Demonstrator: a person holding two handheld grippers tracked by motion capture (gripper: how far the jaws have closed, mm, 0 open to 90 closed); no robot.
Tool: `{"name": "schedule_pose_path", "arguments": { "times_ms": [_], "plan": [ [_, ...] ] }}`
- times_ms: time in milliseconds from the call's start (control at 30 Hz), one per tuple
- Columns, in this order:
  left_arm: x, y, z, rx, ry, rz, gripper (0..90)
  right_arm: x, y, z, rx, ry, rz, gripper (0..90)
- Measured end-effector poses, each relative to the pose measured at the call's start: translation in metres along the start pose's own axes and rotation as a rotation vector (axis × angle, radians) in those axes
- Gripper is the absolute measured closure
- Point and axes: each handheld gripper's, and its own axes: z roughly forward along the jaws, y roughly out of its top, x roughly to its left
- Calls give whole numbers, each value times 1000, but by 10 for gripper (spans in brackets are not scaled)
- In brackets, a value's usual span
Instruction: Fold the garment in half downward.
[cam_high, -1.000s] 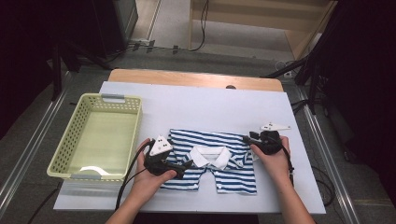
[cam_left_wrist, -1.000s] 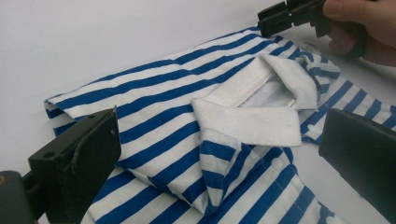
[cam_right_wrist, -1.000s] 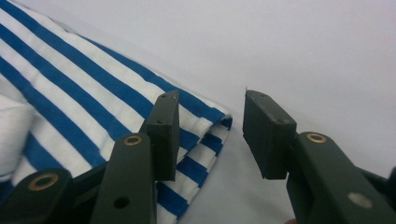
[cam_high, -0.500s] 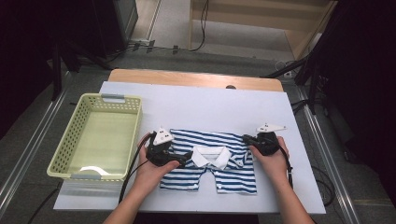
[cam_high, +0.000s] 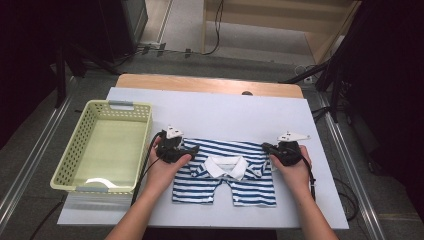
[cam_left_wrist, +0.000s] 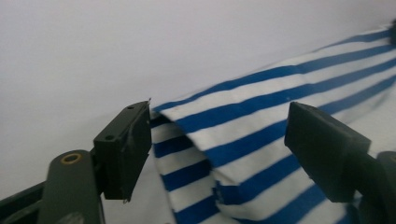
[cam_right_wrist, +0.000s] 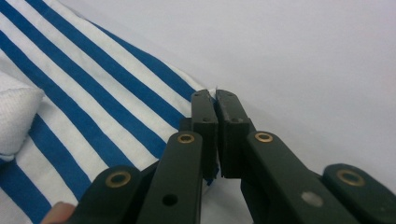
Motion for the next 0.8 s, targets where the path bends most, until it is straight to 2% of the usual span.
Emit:
{"name": "schedule_pose_path", "arguments": {
  "times_ms": [67, 167, 300, 467, 533, 567, 633, 767, 800],
  "plan": [
    [5, 0, 3, 10, 33, -15, 323, 0, 0, -1, -4, 5, 3, 857],
    [9, 1, 7, 38, 35, -40, 400, 0, 0, 0, -6, 7, 0, 857],
    [9, 3, 10, 57, 53, -33, 484, 0, 0, 1, -8, 9, -3, 857],
    [12, 5, 12, 67, 98, -34, 703, 0, 1, 1, -8, 13, 1, 858],
    [14, 6, 13, 68, 71, -50, 826, 0, 1, 2, -12, 10, -3, 858],
    [14, 6, 13, 68, 71, -50, 862, 0, 2, 2, -11, 8, -4, 859],
    [11, 8, 13, 68, 80, -5, 879, 0, 3, 3, -16, 5, -4, 859],
    [11, 10, 13, 44, 106, -10, 885, -1, 7, 5, -23, -3, 2, 859],
    [12, 13, 12, 32, 127, -8, 885, -2, 9, 5, -28, -4, 7, 859]
  ]
}}
